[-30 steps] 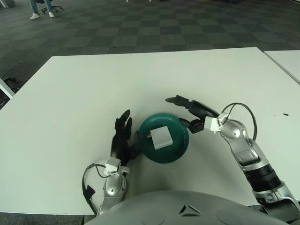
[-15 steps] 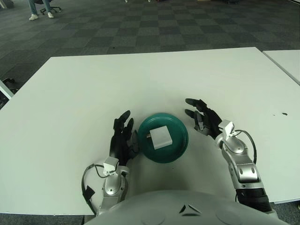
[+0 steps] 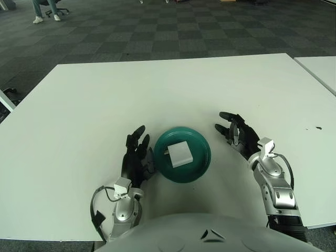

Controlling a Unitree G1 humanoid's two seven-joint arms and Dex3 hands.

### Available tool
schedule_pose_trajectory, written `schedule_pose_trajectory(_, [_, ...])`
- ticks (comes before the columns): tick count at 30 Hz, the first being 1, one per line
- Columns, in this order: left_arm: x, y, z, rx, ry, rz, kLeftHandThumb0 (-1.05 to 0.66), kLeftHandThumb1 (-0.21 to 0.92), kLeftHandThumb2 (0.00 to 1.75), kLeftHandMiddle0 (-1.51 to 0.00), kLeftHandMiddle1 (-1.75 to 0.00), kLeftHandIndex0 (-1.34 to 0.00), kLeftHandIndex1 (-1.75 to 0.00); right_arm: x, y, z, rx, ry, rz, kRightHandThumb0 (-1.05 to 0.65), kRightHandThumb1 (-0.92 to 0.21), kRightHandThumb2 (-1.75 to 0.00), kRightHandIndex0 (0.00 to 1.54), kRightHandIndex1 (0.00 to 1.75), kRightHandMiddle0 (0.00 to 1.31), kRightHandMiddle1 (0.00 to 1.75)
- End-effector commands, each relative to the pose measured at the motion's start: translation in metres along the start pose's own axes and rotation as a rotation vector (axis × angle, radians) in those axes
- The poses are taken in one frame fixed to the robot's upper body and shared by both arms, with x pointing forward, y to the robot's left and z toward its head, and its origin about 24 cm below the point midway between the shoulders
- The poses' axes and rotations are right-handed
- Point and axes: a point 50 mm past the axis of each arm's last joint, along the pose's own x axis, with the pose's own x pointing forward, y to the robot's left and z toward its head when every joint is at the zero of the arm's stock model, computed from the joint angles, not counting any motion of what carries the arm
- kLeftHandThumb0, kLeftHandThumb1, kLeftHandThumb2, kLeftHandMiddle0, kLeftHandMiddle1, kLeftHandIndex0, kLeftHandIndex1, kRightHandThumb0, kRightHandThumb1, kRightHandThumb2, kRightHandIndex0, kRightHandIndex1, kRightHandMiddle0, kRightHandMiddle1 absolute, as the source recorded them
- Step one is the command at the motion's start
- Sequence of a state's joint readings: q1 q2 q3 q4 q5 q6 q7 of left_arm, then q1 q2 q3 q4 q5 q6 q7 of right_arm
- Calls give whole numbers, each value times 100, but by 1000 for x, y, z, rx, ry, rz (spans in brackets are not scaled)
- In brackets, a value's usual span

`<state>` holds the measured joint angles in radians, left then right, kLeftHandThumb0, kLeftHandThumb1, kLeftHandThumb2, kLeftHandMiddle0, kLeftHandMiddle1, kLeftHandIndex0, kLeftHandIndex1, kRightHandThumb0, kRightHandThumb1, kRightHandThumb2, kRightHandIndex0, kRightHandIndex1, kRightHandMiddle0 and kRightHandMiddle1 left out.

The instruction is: Put the charger into the plate.

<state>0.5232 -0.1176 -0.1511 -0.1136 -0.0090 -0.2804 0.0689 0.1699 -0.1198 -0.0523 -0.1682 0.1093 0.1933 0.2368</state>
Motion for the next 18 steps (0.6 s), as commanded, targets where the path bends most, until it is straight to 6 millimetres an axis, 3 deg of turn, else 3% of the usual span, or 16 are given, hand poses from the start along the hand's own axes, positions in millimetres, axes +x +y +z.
schedule_pose_trajectory(1, [-7, 7, -10, 8, 74, 15, -91, 92, 101, -44, -2, -1, -82, -5, -2, -16, 30, 75, -33, -76, -92, -87, 62, 8, 12, 85])
schedule_pose_trajectory(10, [-9, 9, -10, 14, 76, 8, -90, 92, 100, -39, 0, 0, -80, -9, 6, -28, 32, 94, -49, -77, -92, -86, 62, 8, 13, 84])
schedule_pose_trajectory(18, [-10, 9, -9, 9, 83, 14, -87, 92, 100, -38, 0, 0, -80, -19, 17, -32, -34, 54, -78, -81, -92, -87, 51, 2, 6, 80])
